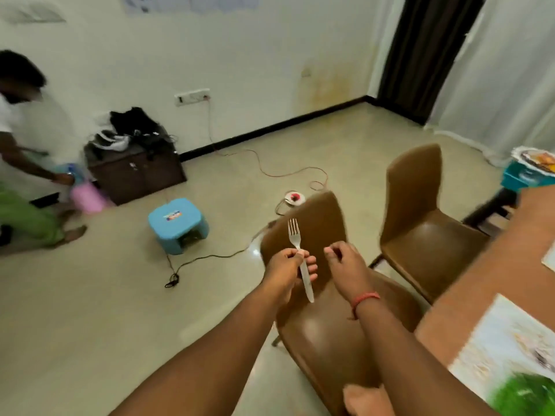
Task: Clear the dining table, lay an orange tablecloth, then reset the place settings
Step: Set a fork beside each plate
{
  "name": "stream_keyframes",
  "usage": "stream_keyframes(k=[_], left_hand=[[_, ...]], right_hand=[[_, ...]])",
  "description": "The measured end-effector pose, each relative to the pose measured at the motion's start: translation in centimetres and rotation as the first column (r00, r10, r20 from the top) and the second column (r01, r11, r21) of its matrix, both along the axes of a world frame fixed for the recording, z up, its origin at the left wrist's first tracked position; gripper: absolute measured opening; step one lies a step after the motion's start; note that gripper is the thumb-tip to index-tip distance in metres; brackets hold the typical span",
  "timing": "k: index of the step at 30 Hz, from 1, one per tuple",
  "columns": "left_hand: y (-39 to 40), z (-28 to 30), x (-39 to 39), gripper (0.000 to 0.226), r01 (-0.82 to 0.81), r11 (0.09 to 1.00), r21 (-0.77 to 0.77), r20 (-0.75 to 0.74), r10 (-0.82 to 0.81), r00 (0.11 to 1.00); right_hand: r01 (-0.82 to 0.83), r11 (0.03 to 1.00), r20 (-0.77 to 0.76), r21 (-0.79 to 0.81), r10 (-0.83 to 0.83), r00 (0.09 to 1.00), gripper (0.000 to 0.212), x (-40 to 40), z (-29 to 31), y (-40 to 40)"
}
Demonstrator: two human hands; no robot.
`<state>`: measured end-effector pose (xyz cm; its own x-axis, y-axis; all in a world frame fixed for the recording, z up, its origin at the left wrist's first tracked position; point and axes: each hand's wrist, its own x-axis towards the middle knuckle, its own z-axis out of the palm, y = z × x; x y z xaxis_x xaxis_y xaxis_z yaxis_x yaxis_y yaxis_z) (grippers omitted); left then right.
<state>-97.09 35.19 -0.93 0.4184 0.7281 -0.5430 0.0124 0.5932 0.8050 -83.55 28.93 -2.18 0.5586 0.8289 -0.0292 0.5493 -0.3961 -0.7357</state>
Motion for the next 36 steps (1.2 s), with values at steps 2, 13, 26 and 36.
stream_keyframes(k=[2, 13, 26, 36], left_hand=[[5.1, 1.0, -3.8, 0.019, -0.061, 0.998, 0.017, -0.014, 0.062, 0.998], [27.9, 2.9, -10.9, 0.020, -0.073, 0.997, 0.002, 0.017, 0.073, 0.997], [50.7, 7.0, 5.1, 0.018, 0.288, 0.948, 0.135, -0.080, -0.279, 0.957], [60.8, 7.5, 22.4, 0.024, 0.662, 0.733, 0.157, -0.085, -0.658, 0.748]], right_hand=[[-0.060, 0.998, -0.089, 0.015, 0.061, 0.994, 0.011, -4.9, 1.1, 5.3], [-0.043, 0.998, -0.433, 0.044, 0.058, 0.899, 0.008, -15.0, 3.5, 27.2], [0.197, 0.972, -0.532, 0.128, -0.100, 0.841, 0.007, 1.0, 4.9, 48.5], [0.597, 0.786, -0.580, 0.162, -0.414, 0.701, 0.006, 14.2, 6.3, 55.6]])
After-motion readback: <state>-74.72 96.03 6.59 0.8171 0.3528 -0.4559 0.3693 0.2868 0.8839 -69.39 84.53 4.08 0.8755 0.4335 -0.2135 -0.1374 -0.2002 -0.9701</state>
